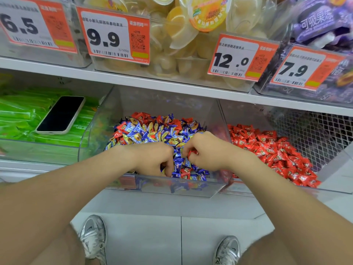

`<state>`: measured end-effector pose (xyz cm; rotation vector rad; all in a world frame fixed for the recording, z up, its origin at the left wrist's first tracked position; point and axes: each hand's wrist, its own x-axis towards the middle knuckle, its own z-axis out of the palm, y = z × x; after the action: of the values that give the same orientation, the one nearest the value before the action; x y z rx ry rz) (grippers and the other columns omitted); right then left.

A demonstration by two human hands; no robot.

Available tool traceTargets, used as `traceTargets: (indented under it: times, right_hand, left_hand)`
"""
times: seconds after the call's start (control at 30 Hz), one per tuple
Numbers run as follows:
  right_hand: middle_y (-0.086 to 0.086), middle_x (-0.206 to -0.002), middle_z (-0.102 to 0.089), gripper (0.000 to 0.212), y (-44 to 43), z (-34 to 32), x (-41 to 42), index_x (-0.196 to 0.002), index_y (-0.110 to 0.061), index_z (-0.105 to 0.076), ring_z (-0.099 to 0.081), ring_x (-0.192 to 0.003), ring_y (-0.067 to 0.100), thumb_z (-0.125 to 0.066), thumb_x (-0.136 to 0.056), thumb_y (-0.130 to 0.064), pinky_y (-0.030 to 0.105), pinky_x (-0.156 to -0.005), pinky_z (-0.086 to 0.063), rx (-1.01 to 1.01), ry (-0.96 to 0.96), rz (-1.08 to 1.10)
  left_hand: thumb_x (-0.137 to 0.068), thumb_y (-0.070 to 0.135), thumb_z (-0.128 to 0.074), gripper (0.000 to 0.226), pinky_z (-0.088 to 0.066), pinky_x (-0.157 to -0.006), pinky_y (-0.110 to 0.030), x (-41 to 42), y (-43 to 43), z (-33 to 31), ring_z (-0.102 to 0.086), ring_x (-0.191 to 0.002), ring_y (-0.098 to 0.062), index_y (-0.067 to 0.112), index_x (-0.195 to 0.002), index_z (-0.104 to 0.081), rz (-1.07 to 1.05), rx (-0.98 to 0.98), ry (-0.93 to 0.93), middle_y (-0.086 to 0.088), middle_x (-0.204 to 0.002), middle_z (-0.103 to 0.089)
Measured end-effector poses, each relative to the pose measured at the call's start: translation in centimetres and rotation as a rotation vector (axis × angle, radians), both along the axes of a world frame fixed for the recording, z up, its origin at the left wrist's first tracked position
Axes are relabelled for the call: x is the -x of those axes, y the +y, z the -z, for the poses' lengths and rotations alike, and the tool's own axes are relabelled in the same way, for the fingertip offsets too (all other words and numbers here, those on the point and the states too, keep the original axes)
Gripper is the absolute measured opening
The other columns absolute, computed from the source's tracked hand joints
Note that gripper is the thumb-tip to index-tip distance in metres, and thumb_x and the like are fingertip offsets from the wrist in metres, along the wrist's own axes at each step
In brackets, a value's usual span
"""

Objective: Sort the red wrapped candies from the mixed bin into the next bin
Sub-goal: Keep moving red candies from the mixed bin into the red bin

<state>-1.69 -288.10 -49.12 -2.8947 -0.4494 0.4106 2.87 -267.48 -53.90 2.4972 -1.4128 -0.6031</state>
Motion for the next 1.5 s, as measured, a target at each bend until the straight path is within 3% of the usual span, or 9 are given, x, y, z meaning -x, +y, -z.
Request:
traceTargets:
  times: [0.2,0.3,0.4,0.53,0.7,0.9,1.03,1.23,1.5]
  right_hand:
    - [0.009,-0.058,-0.05,0.043,0.9,0.2,0.2,-0.06,-0.006,-0.051,-0.043,-0.057,0.027,-0.048,-0.098,-0.026,0.033,-0.057,-0.037,0.002,0.044,0.092]
    - [0.004,-0.055,-0.05,0.034,0.1,0.9,-0.1,-0.069,-0.003,-0.064,-0.047,-0.057,0.023,-0.052,-0.096,-0.018,0.034,-0.059,-0.042,0.083,0.111,0.068]
    - [-0.005,-0.075,-0.069,0.024,0.3,0.9,0.1,-0.092,-0.017,-0.078,-0.066,-0.083,0.02,-0.055,-0.096,-0.011,0.039,-0.077,-0.058,0.148,0.172,0.005]
    - [-0.005,-0.109,-0.07,0.039,0.7,1.3,0.3,-0.116,-0.027,-0.074,-0.065,-0.102,0.022,-0.082,-0.083,-0.048,0.039,-0.078,-0.056,0.236,0.096,-0.043]
    - [0.004,-0.076,-0.048,0.055,1.0,3.0,0.4,-0.074,-0.017,-0.039,-0.05,-0.068,0.025,-0.087,-0.08,-0.042,0.03,-0.055,-0.038,0.31,-0.001,-0.05]
    - [0.006,-0.068,-0.043,0.045,1.3,2.7,0.5,-0.068,-0.014,-0.038,-0.043,-0.067,0.029,-0.07,-0.093,-0.035,0.037,-0.061,-0.04,0.209,0.055,-0.046]
    - [0.007,-0.067,-0.05,0.041,1.1,1.0,0.5,-0.071,-0.012,-0.046,-0.044,-0.063,0.025,-0.055,-0.103,-0.034,0.039,-0.058,-0.037,0.043,0.056,0.019]
    - [0.007,-0.077,-0.077,0.023,0.9,-0.2,0.6,-0.101,-0.006,-0.07,-0.056,-0.054,0.021,-0.047,-0.103,-0.01,0.045,-0.053,-0.056,-0.283,0.178,0.184]
    - [0.015,-0.078,-0.053,0.024,1.9,-1.4,1.2,-0.088,-0.006,-0.061,-0.048,-0.052,0.024,-0.039,-0.08,-0.003,0.021,-0.038,-0.029,-1.038,0.551,0.671]
  left_hand:
    - [-0.087,0.028,-0.072,0.009,-0.053,-0.069,-0.031,0.3,1.0,-3.9,-0.061,-0.071,-0.007,0.025,-0.079,-0.072,-0.247,0.152,0.177,0.009,-0.08,-0.071]
    - [-0.091,0.026,-0.069,0.02,-0.041,-0.055,-0.024,0.5,2.1,-5.2,-0.047,-0.058,-0.009,0.013,-0.08,-0.06,-0.354,0.167,0.3,0.006,-0.066,-0.057]
    - [-0.093,0.018,-0.067,0.027,-0.037,-0.052,-0.022,0.8,2.4,-5.5,-0.05,-0.054,-0.012,0.009,-0.074,-0.05,-0.362,0.138,0.33,0.007,-0.059,-0.057]
    - [-0.09,0.013,-0.063,0.018,-0.041,-0.058,-0.031,1.0,2.0,-4.7,-0.06,-0.062,-0.019,0.014,-0.086,-0.045,-0.343,0.076,0.309,0.002,-0.069,-0.073]
    - [-0.101,0.019,-0.047,0.028,-0.037,-0.066,-0.016,0.8,1.3,-3.7,-0.055,-0.07,0.001,0.022,-0.086,-0.071,-0.198,-0.088,0.114,0.02,-0.075,-0.065]
    - [-0.08,0.039,-0.089,0.03,-0.047,-0.072,-0.023,0.2,1.5,-2.9,-0.057,-0.093,-0.016,0.031,-0.106,-0.078,-0.063,-0.143,0.024,0.005,-0.099,-0.06]
    - [-0.078,0.039,-0.091,0.025,-0.036,-0.063,-0.012,0.6,1.1,-1.9,-0.05,-0.09,-0.006,0.033,-0.101,-0.082,0.018,-0.055,-0.048,0.005,-0.094,-0.058]
    - [-0.082,0.055,-0.084,0.03,-0.036,-0.078,-0.037,0.8,1.0,-1.2,-0.031,-0.093,-0.016,0.053,-0.11,-0.077,0.014,-0.136,-0.078,0.01,-0.095,-0.033]
    - [-0.094,0.033,-0.069,0.011,-0.046,-0.09,-0.034,0.8,1.6,-3.6,-0.052,-0.099,-0.009,0.027,-0.098,-0.078,-0.179,0.082,0.113,0.009,-0.094,-0.058]
